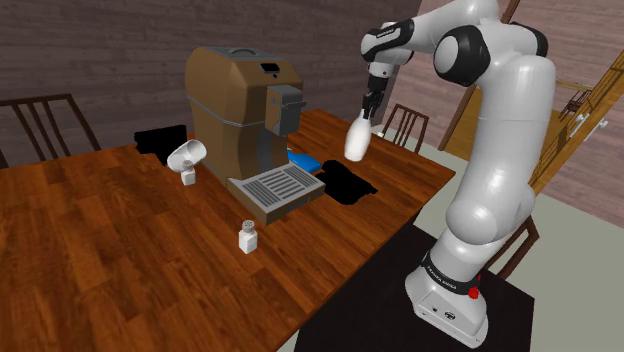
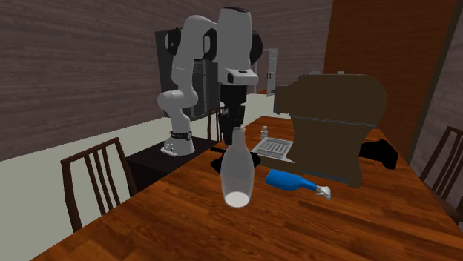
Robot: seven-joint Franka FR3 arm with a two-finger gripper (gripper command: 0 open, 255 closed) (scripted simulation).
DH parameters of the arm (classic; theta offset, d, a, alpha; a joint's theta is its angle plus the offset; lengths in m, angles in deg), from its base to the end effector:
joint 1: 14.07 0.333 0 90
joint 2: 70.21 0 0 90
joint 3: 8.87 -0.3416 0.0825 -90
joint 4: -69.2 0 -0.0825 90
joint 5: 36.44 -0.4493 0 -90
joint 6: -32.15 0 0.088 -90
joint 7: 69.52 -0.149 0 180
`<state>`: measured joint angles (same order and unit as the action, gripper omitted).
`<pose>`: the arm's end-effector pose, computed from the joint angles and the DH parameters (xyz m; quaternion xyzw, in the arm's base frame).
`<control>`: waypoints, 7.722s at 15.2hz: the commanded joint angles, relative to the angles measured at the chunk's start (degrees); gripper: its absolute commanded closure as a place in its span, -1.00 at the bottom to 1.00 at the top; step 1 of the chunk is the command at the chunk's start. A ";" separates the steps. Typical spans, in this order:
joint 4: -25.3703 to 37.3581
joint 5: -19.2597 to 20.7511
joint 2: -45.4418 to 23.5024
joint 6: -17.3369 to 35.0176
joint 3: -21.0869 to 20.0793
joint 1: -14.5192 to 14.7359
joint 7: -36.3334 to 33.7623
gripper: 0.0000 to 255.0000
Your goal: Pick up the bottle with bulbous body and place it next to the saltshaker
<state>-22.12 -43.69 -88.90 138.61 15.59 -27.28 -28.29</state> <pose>0.5901 -0.4042 0.4176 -0.9996 -0.0210 0.0162 0.0052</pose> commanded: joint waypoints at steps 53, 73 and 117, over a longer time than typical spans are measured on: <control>-15.44 8.93 42.84 -25.64 -19.18 15.92 -36.50 1.00; -6.41 -1.38 45.28 -35.77 -40.00 22.69 -64.94 1.00; -41.60 -6.98 53.46 -7.81 -46.98 25.98 -67.90 1.00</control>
<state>-63.00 -50.56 -35.45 130.01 -31.22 -1.35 -96.20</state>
